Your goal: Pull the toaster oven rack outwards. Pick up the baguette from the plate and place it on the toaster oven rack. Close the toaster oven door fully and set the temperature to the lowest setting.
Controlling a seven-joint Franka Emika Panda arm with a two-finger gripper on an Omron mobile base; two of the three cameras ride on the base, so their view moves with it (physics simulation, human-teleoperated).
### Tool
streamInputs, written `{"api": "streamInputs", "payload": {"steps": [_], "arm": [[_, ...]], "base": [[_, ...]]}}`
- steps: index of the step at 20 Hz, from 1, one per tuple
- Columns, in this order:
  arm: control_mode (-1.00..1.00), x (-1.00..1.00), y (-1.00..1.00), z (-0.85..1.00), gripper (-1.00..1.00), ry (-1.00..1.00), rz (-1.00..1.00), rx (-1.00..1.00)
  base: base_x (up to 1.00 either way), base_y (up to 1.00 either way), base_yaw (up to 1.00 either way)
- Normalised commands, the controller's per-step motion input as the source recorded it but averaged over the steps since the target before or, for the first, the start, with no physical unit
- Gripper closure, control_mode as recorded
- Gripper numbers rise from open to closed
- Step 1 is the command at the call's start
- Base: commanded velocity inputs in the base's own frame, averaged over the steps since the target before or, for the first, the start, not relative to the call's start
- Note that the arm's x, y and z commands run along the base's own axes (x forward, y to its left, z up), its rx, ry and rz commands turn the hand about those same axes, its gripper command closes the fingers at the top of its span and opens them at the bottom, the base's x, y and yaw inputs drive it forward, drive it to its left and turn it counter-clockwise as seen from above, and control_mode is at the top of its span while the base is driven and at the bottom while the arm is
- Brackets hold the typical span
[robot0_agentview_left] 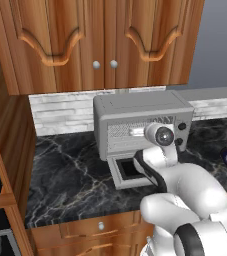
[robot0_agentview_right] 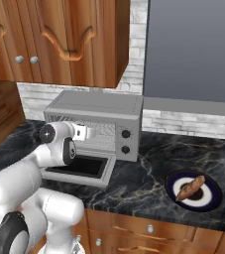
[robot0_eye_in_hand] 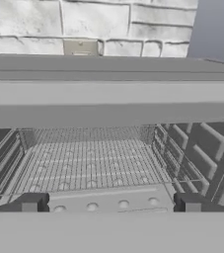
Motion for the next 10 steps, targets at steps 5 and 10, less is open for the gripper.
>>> {"api": "streamInputs", "payload": {"steps": [5,10], "arm": [[-1.00,0.09,0.16,-0.24,-1.00,-0.01,0.08,0.00],[-1.00,0.20,0.13,-0.25,-1.00,-0.02,0.04,0.00]], "base": [[0.00,0.00,0.00],[0.00,0.00,0.00]]}}
